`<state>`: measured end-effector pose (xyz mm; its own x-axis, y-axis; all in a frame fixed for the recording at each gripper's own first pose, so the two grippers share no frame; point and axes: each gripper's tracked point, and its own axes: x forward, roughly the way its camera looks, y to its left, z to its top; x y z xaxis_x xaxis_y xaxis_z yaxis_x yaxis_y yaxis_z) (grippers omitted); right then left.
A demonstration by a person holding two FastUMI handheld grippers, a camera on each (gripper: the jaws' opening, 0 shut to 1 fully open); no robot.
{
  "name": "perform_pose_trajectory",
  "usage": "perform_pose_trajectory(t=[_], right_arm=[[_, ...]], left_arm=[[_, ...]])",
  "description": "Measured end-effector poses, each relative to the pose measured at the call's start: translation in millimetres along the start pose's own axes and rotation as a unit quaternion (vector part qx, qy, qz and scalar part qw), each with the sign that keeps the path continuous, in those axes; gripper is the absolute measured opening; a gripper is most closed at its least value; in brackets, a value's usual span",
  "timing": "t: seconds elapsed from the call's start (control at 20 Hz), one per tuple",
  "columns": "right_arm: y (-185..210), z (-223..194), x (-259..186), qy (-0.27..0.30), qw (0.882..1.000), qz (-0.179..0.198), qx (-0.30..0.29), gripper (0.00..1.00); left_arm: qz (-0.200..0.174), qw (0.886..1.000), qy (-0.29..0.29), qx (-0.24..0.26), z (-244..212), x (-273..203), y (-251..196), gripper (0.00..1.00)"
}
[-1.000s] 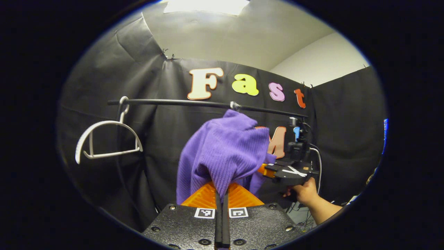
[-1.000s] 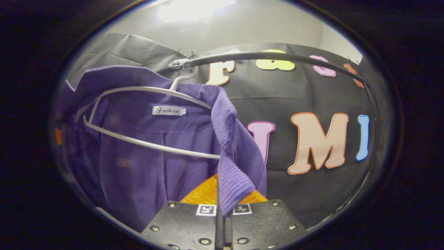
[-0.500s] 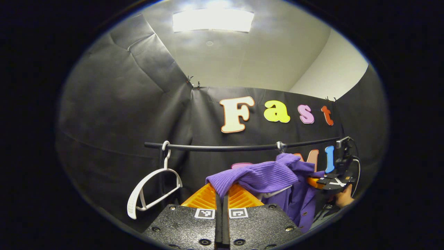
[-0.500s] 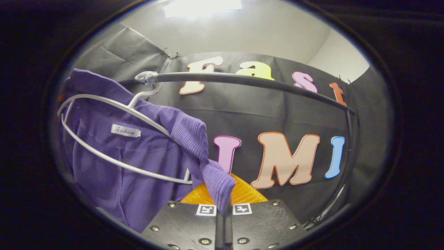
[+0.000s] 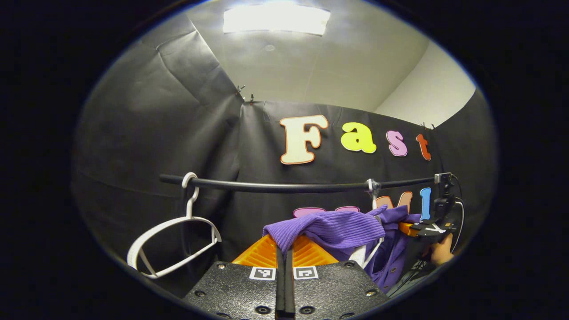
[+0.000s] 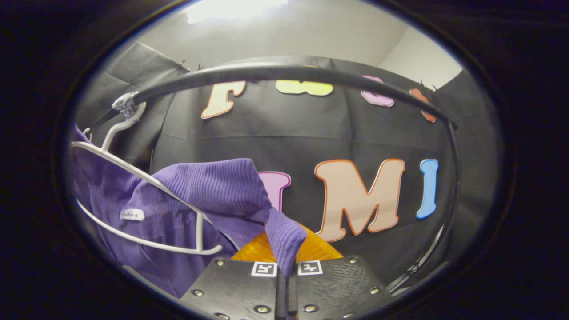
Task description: Grasp the clothes on the hanger with both hands and then place them into the laundry hamper below.
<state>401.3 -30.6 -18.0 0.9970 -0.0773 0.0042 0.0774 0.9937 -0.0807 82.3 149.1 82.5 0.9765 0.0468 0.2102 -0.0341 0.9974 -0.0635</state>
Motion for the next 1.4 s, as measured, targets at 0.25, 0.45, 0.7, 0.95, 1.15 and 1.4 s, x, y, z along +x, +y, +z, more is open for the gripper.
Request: perform_pose_trajectory(t=[0.25, 0.45, 0.7, 0.95, 1.15, 1.4], right_arm=[[11.8, -50.2, 19.2, 0.044, 0.999, 0.014, -0.001, 0.0], [6.2, -90.8, 32.7, 0.086, 0.996, 0.0, -0.002, 0.0], [16.0, -158.0, 12.5, 0.131, 0.99, 0.016, 0.04, 0.0], [47.4, -158.7, -40.5, 0.12, 0.99, 0.042, 0.066, 0.03], [65.9, -126.4, -85.3, 0.087, 0.993, 0.058, 0.063, 0.07], [84.1, -90.8, -133.5, 0.049, 0.993, 0.071, 0.079, 0.07]], left_arm=[[-0.003, 0.998, 0.056, -0.021, -68.1, 18.3, 0.1, 0.0], [-0.016, 0.993, 0.101, -0.054, -121.9, 27.3, -9.1, 0.0], [0.007, 0.988, 0.145, -0.044, -183.1, 11.9, -0.2, 0.0], [0.023, 0.992, 0.121, -0.027, -183.5, -6.3, 3.6, 0.0], [0.025, 0.995, 0.094, -0.034, -164.3, -25.5, -1.6, 0.01], [0.006, 0.996, 0.074, -0.054, -148.9, -45.6, -24.4, 0.0]])
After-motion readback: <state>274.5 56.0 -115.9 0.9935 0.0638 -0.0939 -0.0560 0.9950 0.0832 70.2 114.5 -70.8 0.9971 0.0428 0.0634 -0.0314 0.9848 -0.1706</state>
